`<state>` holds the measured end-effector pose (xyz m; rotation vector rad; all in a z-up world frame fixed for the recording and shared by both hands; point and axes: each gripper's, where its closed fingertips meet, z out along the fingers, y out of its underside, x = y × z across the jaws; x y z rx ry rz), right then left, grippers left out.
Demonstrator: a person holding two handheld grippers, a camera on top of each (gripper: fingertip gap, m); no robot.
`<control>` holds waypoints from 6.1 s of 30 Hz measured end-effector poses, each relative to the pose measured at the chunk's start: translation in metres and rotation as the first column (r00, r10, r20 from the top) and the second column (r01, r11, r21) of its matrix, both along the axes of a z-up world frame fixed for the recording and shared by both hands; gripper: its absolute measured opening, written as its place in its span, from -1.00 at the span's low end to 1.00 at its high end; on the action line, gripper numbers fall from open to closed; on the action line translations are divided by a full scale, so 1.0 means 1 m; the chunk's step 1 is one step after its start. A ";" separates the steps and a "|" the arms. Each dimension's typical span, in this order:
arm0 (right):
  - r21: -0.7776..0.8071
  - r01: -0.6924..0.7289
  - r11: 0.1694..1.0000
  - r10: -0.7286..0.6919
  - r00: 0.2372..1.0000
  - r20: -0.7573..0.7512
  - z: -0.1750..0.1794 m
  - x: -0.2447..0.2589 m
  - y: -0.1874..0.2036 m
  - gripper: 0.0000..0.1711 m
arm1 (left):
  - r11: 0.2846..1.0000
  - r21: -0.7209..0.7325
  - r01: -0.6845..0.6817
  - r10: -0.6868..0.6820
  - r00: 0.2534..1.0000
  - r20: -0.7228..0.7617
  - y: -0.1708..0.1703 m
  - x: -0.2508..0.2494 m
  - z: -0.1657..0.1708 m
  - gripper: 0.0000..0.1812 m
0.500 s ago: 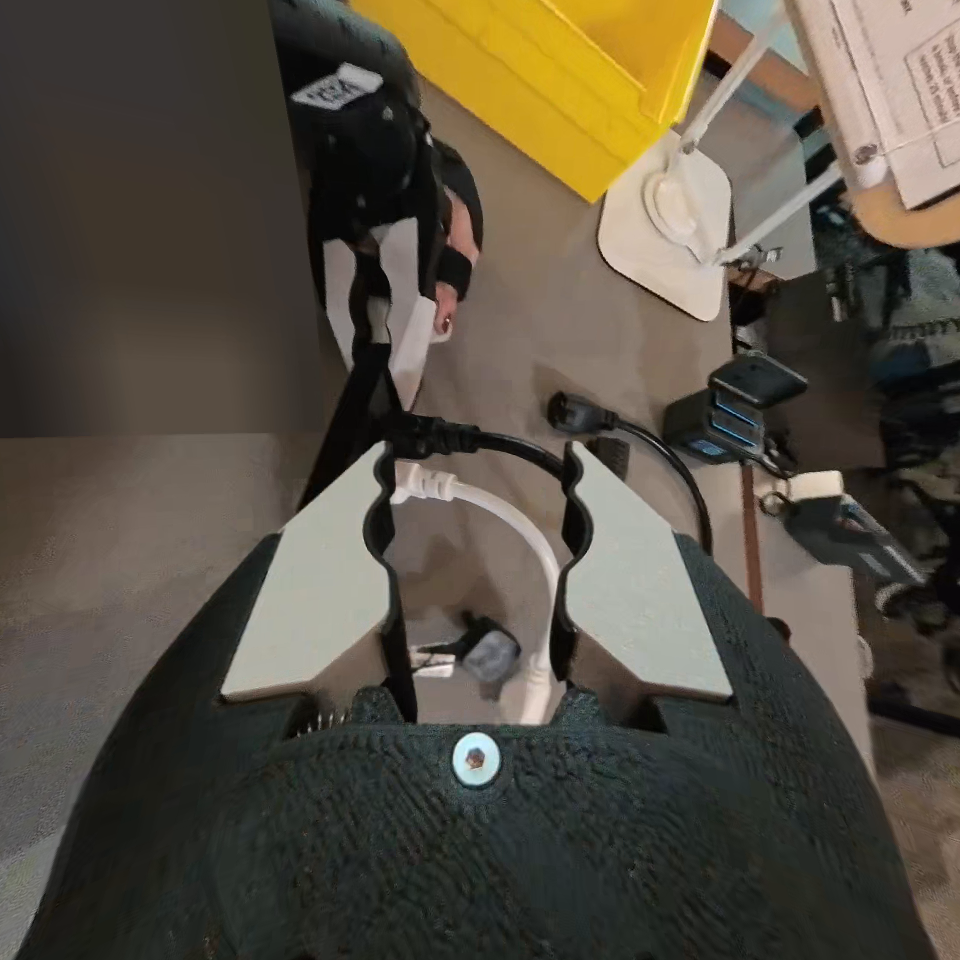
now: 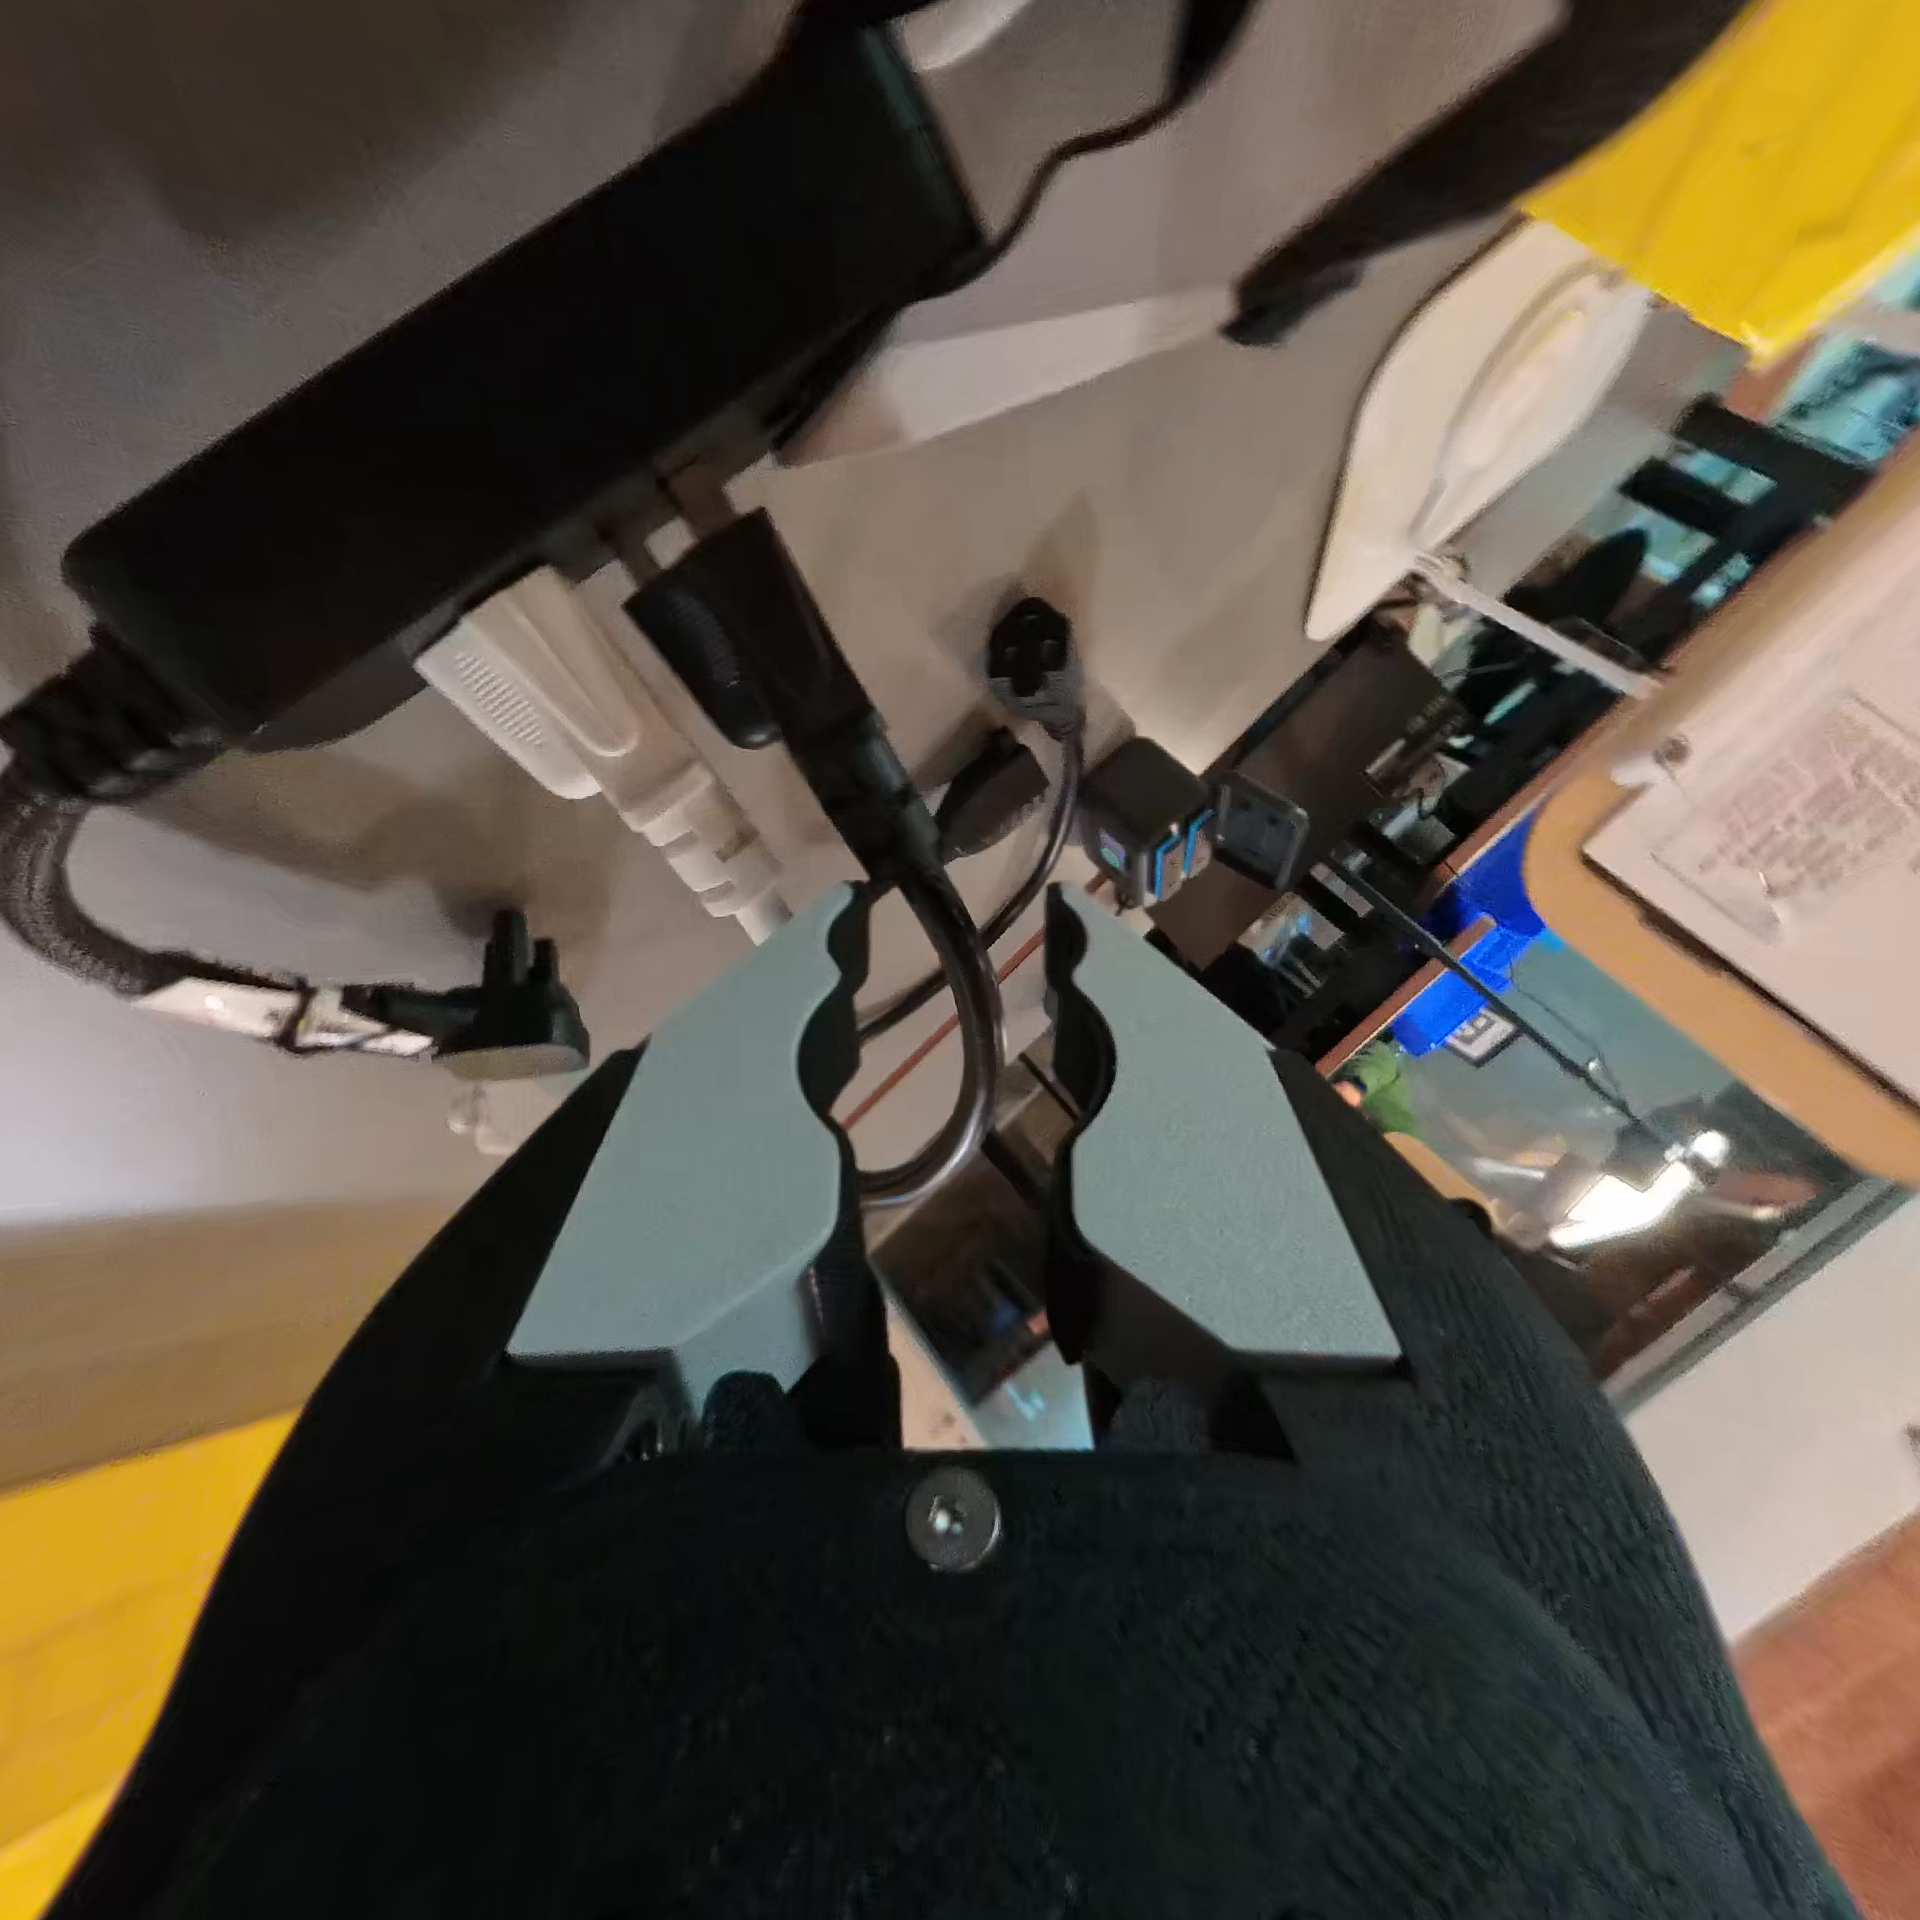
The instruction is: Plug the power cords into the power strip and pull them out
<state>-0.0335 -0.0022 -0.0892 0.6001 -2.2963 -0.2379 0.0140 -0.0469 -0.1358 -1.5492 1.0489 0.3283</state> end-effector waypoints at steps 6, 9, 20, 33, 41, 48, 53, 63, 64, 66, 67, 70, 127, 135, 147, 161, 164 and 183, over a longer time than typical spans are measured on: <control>0.073 0.071 0.995 -0.071 0.997 0.003 -0.013 0.003 0.005 -0.82 | 1.000 0.006 0.008 -0.008 1.000 -0.005 -0.002 -0.002 -0.002 -0.72; 0.003 0.150 0.989 -0.150 0.986 -0.074 -0.014 0.002 0.015 -0.82 | 0.995 -0.077 -0.066 0.078 0.982 0.169 0.003 -0.013 -0.001 -0.64; -0.291 0.249 0.924 -0.335 0.894 -0.297 0.002 0.008 0.032 -0.81 | 0.898 -0.431 -0.089 0.379 0.655 0.654 0.012 -0.025 0.004 0.10; -0.539 0.187 0.821 -0.469 0.760 -0.451 0.029 0.034 0.050 -0.81 | 0.902 -0.365 0.231 0.210 0.502 0.839 0.036 0.013 0.022 -0.50; -0.523 0.195 0.830 -0.486 0.714 -0.504 0.033 0.036 0.052 -0.82 | 0.932 -0.293 0.213 0.157 0.492 0.856 0.039 0.009 0.032 -0.52; -0.293 0.223 0.930 -0.363 0.697 -0.619 0.032 0.038 0.048 -0.88 | 0.946 -0.285 0.155 0.159 0.546 0.823 0.039 0.012 0.030 -0.53; -0.279 0.207 0.938 -0.342 0.699 -0.628 0.034 0.031 0.041 -0.85 | 0.918 -0.383 0.106 0.239 0.625 0.743 0.044 0.018 0.012 -0.53; -0.079 0.223 0.972 -0.214 0.691 -0.691 0.029 0.030 0.040 -0.89 | 0.899 -0.424 0.107 0.272 0.622 0.734 0.045 0.019 0.007 -0.53; -0.084 0.224 0.971 -0.219 0.691 -0.689 0.028 0.030 0.040 -0.89 | 0.899 -0.425 0.105 0.273 0.625 0.732 0.045 0.019 0.007 -0.53; -0.117 0.254 0.960 -0.266 0.695 -0.668 0.025 0.030 0.047 -0.88 | 0.902 -0.421 0.097 0.274 0.625 0.731 0.045 0.019 0.007 -0.52; -0.126 0.260 0.957 -0.275 0.691 -0.668 0.025 0.029 0.048 -0.88 | 0.900 -0.423 0.105 0.276 0.613 0.740 0.046 0.018 0.007 -0.52; -0.157 0.269 0.950 -0.303 0.682 -0.665 0.023 0.029 0.051 -0.87 | 0.893 -0.430 0.135 0.278 0.587 0.761 0.045 0.020 0.008 -0.39; -0.765 0.143 0.628 -0.399 0.903 -0.159 -0.075 0.054 -0.009 -0.84 | 0.967 0.190 -0.167 0.237 0.862 -0.449 0.013 -0.027 -0.015 -0.50; -0.727 0.126 0.675 -0.417 0.878 -0.236 -0.073 0.051 -0.003 -0.84 | 0.974 0.167 -0.156 0.216 0.865 -0.453 0.010 -0.025 -0.017 -0.53; -0.748 0.143 0.648 -0.424 0.884 -0.198 -0.075 0.049 -0.002 -0.84 | 0.972 0.142 -0.185 0.229 0.871 -0.435 0.017 -0.017 -0.020 -0.38; -0.892 0.214 0.399 -0.395 0.918 0.044 -0.067 0.047 -0.021 -0.86 | 0.980 0.106 -0.167 0.191 0.941 -0.278 0.005 -0.027 -0.016 -0.50; -0.899 0.225 0.375 -0.373 0.925 0.076 -0.065 0.044 -0.023 -0.86 | 0.989 0.065 -0.135 0.142 0.982 -0.125 0.002 -0.026 -0.016 -0.49; -0.854 0.284 0.435 -0.463 0.884 0.058 -0.077 0.029 -0.015 -0.87 | 0.989 0.056 -0.135 0.142 0.982 -0.127 0.008 -0.020 -0.018 -0.48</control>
